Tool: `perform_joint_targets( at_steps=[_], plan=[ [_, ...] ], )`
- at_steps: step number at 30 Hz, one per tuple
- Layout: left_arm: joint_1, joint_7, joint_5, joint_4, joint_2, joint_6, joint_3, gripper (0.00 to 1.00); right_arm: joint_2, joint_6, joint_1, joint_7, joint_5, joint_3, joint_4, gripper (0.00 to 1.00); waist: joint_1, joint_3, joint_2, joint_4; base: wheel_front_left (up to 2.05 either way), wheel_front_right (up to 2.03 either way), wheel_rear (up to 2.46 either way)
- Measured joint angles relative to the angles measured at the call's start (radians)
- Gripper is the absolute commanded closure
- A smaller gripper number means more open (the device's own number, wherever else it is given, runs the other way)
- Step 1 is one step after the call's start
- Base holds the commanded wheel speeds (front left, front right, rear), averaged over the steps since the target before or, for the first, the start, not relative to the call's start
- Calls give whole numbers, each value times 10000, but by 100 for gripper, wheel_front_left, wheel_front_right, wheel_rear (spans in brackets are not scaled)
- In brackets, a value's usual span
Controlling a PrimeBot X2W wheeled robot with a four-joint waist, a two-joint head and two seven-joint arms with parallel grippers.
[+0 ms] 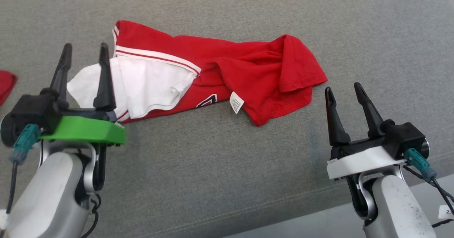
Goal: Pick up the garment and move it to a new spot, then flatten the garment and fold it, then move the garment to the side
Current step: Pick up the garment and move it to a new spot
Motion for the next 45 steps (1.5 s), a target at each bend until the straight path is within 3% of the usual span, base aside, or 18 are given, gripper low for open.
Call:
perform_joint_targets(
  at_steps=[5,11,30,45],
  plan=[
    [1228,-90,-113,-389,414,119,702,0,0,0,149,0,-119,-52,127,0,0,-414,0,340,0,0,0],
    [2572,-123,4,-909,441,54,1112,0,-2,0,466,0,-280,-176,265,0,0,-965,0,652,0,0,0],
    [4964,-136,1012,-938,-790,-980,1948,0,0,0,2008,0,-347,-328,272,0,0,-2667,0,1279,0,0,0],
    [5085,-134,1312,-748,-1024,-1264,2054,0,-2,0,2503,0,-326,-408,50,0,0,-3069,0,1515,0,0,0]
  ],
)
